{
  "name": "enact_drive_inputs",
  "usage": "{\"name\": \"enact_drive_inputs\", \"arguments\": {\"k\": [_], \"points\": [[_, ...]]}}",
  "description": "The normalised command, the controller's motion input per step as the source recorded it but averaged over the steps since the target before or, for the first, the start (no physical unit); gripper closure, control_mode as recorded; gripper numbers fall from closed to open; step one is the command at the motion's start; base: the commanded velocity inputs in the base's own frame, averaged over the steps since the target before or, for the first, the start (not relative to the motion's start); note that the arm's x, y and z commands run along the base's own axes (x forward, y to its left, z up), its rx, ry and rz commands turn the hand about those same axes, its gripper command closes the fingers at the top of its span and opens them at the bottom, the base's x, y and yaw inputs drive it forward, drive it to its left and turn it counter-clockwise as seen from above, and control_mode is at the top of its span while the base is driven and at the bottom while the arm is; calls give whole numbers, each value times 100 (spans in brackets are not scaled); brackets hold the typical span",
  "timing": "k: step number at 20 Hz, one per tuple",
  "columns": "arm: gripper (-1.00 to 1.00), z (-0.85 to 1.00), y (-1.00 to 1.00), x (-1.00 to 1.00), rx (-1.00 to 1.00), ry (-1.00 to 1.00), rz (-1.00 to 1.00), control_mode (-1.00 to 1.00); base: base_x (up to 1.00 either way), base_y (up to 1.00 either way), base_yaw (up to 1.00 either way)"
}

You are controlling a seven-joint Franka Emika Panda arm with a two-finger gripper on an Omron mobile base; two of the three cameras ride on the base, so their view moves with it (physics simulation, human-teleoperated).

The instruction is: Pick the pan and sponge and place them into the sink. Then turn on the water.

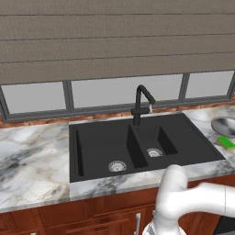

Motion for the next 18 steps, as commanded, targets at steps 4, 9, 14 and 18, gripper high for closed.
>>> {"name": "enact_drive_inputs", "arguments": {"k": [4, 9, 14, 18], "points": [[100, 23, 72, -8, -5, 0, 4, -100, 0, 0, 0], [100, 26, 66, -6, -3, 0, 3, -100, 0, 0, 0], [100, 31, 58, 0, 0, 0, 2, -100, 0, 0, 0], [100, 16, 66, 0, -1, 0, 2, -100, 0, 0, 0]]}}
